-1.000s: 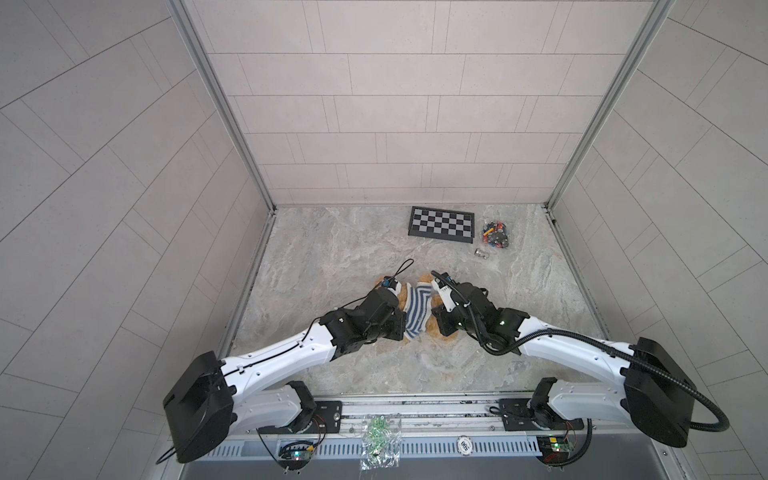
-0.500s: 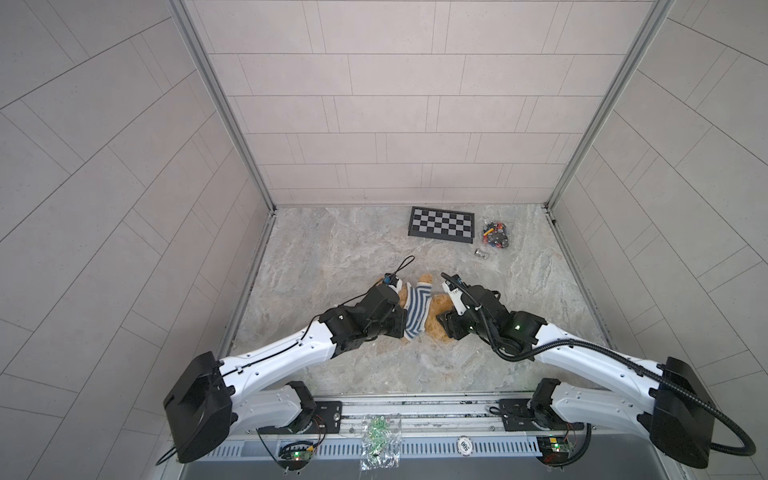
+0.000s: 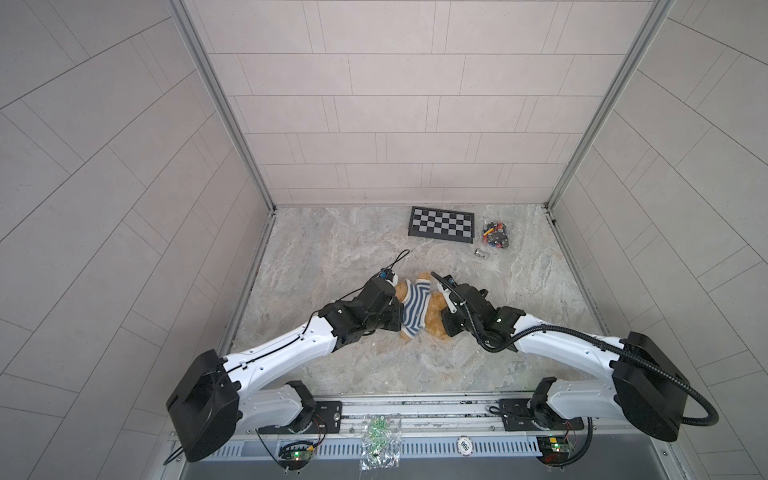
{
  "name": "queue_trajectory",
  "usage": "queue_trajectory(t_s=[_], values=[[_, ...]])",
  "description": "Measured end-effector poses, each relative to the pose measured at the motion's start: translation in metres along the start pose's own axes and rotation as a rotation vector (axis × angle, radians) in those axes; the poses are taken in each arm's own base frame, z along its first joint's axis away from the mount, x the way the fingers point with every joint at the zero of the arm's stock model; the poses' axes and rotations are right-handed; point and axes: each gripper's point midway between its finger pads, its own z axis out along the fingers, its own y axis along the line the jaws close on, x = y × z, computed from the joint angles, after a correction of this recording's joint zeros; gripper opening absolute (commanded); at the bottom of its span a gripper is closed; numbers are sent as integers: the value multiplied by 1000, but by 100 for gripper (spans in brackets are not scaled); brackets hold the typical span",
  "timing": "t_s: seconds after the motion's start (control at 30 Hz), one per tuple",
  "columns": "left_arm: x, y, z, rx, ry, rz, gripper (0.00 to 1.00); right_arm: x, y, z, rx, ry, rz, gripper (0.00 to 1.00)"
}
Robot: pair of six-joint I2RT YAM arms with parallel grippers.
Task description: Dress the teddy bear
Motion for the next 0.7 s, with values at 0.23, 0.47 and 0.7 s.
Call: queue_trajectory(t_s=[0.23, 0.47, 0.7], values=[[-14, 12, -6, 17, -18, -26, 0, -6, 1, -7, -28, -20, -21, 0], [-7, 6, 1, 39, 11, -1, 19, -5, 6, -12, -51, 20, -26, 0], [13, 1, 1, 51, 19, 45, 35, -6, 7, -22, -63, 19, -26, 0]])
